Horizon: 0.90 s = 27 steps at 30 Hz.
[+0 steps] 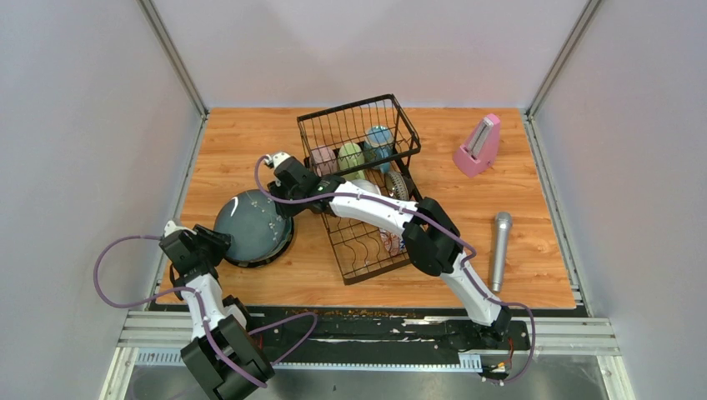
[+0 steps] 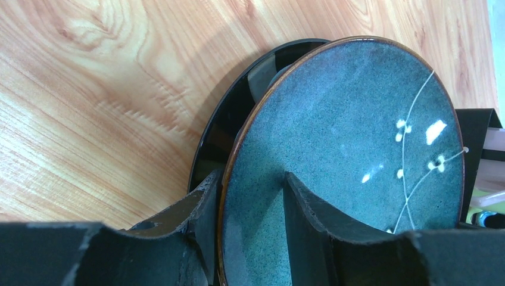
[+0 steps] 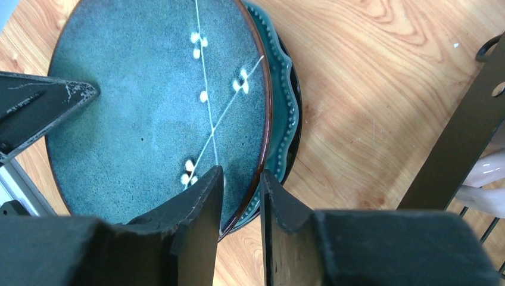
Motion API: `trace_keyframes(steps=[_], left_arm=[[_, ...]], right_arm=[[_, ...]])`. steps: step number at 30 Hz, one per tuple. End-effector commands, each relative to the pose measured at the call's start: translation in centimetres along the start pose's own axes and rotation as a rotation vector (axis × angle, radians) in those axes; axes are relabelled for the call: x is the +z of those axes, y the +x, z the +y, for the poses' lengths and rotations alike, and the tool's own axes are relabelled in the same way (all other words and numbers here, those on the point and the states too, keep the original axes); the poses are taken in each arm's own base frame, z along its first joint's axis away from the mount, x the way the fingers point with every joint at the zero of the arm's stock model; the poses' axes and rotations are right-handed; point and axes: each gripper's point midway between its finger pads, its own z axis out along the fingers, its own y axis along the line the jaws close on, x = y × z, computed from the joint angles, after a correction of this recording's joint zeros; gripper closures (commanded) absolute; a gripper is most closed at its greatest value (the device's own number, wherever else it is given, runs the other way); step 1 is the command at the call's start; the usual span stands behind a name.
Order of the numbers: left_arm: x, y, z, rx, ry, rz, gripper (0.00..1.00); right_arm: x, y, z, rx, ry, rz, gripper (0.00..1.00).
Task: Load the mixed dishes into the dish rack
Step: Pick up the plate at the center of the board.
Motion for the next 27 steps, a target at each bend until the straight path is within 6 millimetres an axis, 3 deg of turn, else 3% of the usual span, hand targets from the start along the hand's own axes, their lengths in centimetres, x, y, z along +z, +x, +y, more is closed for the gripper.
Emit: trace_keyframes(steps=[1, 7, 15, 21, 27], left_arm=[[-1.9, 2.9, -6.5, -0.035, 0.325, 0.176, 0.53], [-2.0, 2.9, -6.8, -0.029, 0.352, 0.176, 0.54], [-2.2, 3.4, -6.9, -0.032, 0.373, 0.186, 0.55], [-2.0, 3.0, -7.0, -0.024, 0.376, 0.171, 0.57], [-1.9, 2.9, -6.9, -0.023, 0.371, 0.169, 0.57]], right_arm=[[-3.8, -0.5, 15.1, -0.078, -0.455, -0.03, 0.71], [-5.0, -1.5, 16.8, -0.027, -0.548, -0.046, 0.67], [-4.8, -0.7, 17.6, 0.025, -0.641, 0.002, 0.68], [-4.5, 0.2, 17.0, 0.032, -0.648, 0.028, 0.83], [-5.4, -0.8, 16.8, 0.007, -0.628, -0.009, 0.98]])
